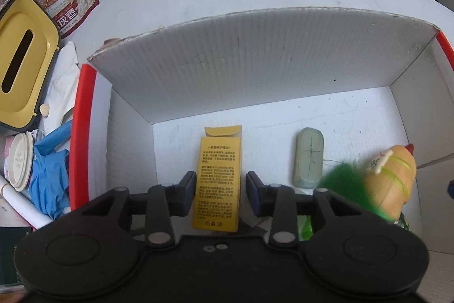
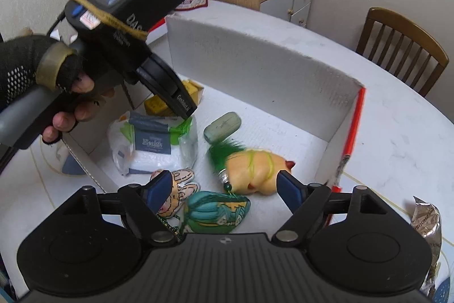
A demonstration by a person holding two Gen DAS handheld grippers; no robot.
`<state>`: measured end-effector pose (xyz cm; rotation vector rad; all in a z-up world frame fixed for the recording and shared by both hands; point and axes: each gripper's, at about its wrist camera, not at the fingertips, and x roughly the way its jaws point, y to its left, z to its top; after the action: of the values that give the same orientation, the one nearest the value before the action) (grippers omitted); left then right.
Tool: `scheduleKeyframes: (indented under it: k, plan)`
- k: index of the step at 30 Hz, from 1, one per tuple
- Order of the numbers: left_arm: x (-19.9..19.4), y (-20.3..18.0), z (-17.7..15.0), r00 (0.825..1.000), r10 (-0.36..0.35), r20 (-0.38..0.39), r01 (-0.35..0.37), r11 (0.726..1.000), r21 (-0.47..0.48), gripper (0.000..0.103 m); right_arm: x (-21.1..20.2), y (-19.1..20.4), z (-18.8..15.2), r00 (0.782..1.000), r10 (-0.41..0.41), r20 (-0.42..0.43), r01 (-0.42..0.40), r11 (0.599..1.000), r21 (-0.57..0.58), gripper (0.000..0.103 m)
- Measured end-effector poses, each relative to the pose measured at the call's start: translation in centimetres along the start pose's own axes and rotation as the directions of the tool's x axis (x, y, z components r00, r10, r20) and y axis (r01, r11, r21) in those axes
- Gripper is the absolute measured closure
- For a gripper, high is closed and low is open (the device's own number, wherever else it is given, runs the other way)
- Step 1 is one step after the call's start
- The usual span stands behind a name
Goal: Organize objects
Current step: 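Open the left tool to drop the carton while the right tool releases the plush doll, then withdraw both tools from the box back to the remaining items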
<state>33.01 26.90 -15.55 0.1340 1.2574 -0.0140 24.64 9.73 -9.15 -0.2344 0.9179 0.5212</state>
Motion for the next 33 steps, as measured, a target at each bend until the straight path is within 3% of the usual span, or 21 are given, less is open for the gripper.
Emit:
scheduleKeyframes:
  k: [5,12,23,33]
  plan:
    - [-0.8,-0.1,-0.3,1.0,-0.01,0.025,0.011,1.0,-0.009,0.057,-2.0,-0.8,0.1,0.999,0.012,0.045,-0.014,0.999,0.044,0.023]
    - [-3.2,-0.8,-1.2,0.996,-0.004,0.092,0.006,1.0,-0.015,0.04,-5.5,-1.6,-0.4,0.993,0.032,0.114,-0.04,0.996,0.074,0.023]
    - [-7.8,-1.8,-2.9,0.98,-0.035,0.194,0.046,0.997,-0.055,0.035,-11.1,-4.5,-1.9,0.975,0.043,0.218,-0.079,0.984,0.158,0.022]
    - [-12.9,-5.6,-4.6,0.957,-0.05,0.287,0.065,0.997,-0.041,0.029,-15.0,-7.2,-3.6,0.957,0.02,0.289,-0.078,0.979,0.189,0.022]
